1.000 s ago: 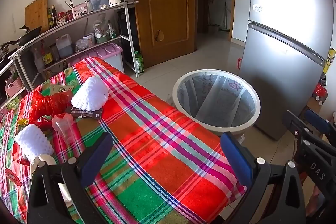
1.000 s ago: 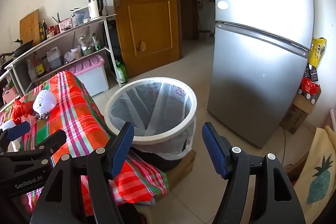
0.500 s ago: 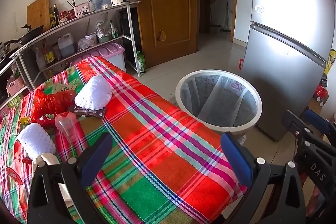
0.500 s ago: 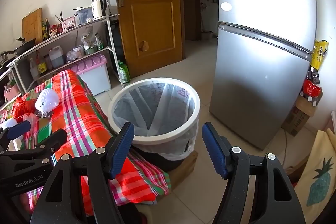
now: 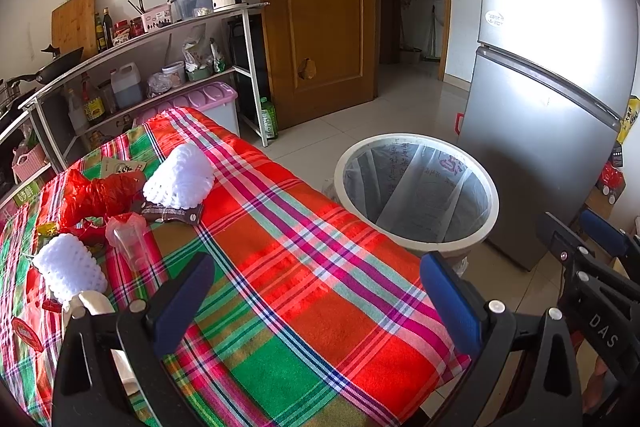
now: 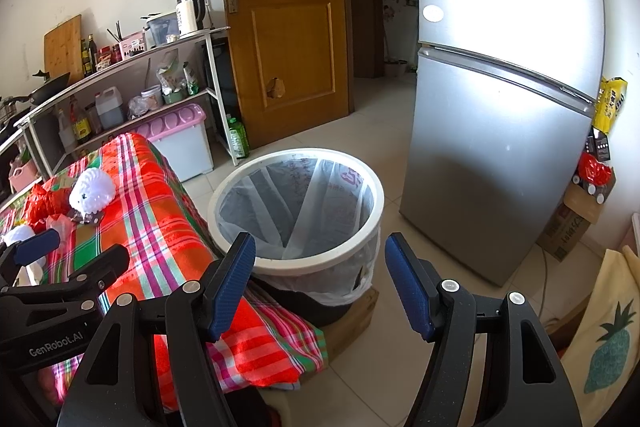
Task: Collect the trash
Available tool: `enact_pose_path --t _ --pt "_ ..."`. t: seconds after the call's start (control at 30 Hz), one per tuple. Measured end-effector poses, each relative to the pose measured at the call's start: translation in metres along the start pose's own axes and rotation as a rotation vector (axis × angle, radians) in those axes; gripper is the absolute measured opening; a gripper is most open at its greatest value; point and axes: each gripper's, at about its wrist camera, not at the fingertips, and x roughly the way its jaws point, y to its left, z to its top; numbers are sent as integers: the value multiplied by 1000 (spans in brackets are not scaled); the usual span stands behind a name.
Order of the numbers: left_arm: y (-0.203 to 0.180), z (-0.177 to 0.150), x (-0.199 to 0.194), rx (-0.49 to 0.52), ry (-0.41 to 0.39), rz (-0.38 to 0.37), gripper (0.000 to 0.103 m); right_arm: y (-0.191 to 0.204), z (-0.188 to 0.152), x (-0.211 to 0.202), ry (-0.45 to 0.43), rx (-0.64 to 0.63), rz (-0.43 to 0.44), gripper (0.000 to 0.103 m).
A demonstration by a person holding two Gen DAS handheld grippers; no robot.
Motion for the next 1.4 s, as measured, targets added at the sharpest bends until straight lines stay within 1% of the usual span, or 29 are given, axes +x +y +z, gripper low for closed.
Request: enact_pose_path --t 1.4 --pt "4 -2 0 -11 -2 6 103 5 -2 1 0 -5 2 68"
